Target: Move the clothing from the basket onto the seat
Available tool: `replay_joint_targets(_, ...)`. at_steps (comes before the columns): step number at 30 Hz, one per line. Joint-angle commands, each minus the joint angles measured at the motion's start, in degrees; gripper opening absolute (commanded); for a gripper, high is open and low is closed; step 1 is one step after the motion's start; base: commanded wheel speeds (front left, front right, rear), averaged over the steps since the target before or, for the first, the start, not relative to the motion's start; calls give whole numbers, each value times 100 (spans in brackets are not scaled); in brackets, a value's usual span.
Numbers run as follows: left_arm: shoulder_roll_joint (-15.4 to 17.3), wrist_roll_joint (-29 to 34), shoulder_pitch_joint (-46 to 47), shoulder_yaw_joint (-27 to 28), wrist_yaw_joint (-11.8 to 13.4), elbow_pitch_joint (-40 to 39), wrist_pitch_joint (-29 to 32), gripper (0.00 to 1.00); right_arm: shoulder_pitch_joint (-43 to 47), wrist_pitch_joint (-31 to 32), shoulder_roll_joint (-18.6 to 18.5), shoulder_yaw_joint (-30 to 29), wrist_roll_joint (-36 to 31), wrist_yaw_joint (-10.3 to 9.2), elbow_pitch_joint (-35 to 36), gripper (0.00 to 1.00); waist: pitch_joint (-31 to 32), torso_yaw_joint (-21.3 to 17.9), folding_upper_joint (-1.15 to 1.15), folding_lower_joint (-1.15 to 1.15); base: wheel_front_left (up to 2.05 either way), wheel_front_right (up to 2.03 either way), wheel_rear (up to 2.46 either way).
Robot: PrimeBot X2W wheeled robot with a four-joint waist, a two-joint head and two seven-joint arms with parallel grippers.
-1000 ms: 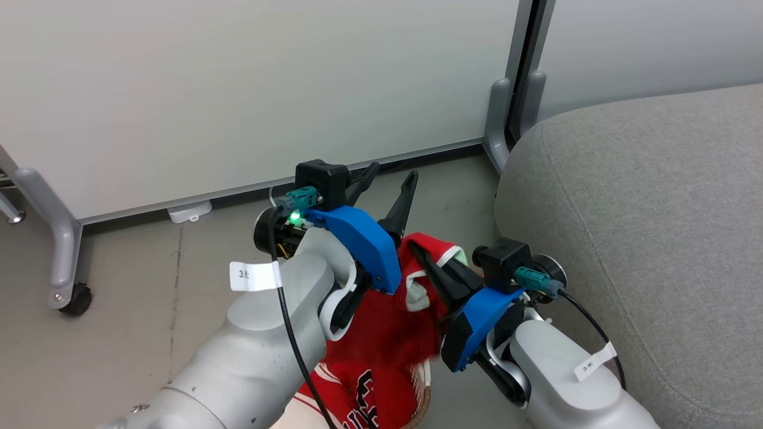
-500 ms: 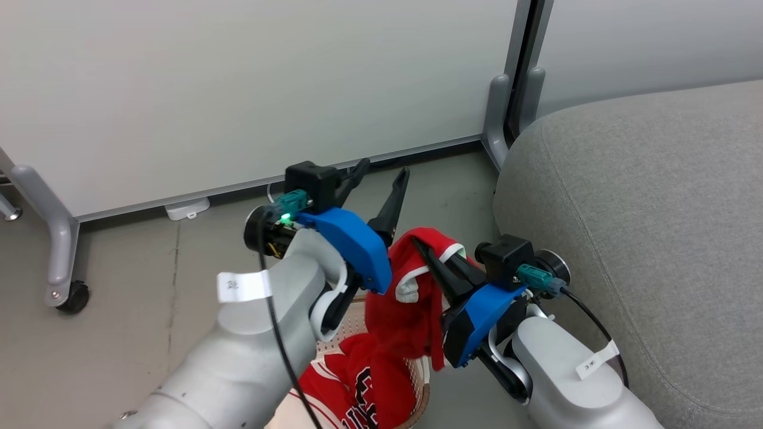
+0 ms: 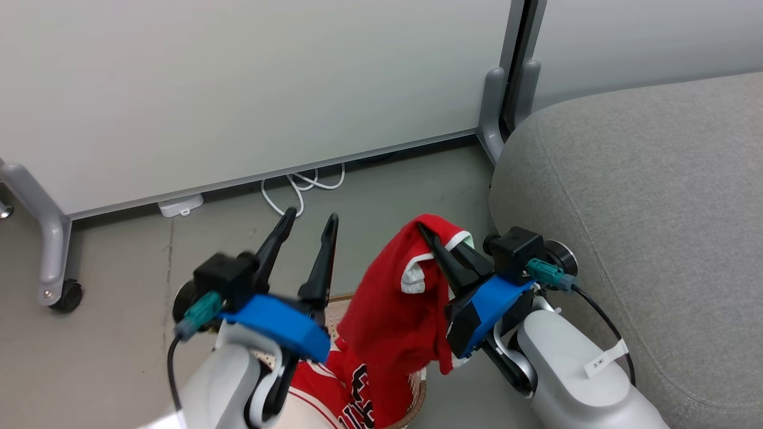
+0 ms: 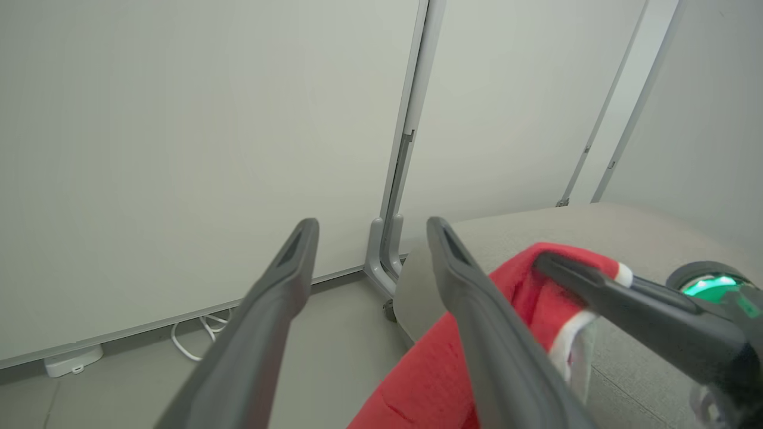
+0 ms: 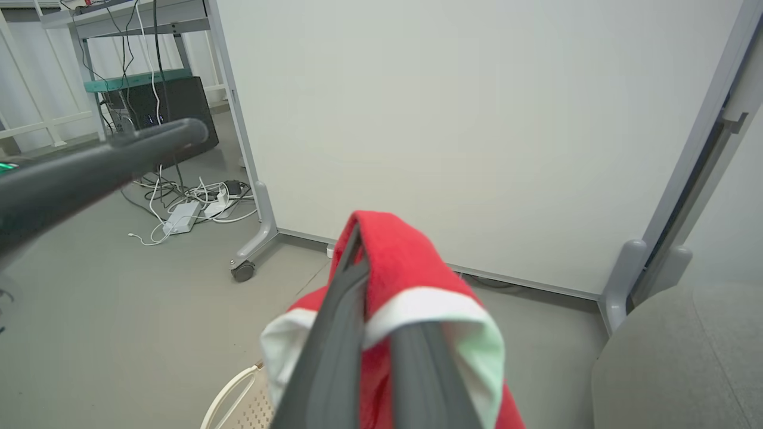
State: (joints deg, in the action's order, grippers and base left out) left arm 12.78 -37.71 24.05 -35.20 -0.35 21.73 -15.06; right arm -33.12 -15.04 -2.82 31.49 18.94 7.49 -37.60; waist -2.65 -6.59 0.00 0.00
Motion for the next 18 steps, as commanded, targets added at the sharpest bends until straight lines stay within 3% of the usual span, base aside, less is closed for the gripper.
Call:
replay_joint_targets(1, 36, 199, -291, 219, -70, -191, -16, 100, 85, -20, -12, -18, -35, 1, 49, 0, 3, -15, 0, 0, 0, 0, 0)
replay_joint_targets(9, -53, 819, -1176, 910, -403, -548, -16, 100, 139, -20, -12, -77, -63, 1, 94, 0, 12, -25, 0, 0, 0, 0, 0)
replay_joint_targets(18, -271, 1225, -1477, 1359, -620, -517, -16, 100, 162, -20, -12, -49, 27, 1, 127, 0, 6, -123, 0, 0, 0, 0, 0)
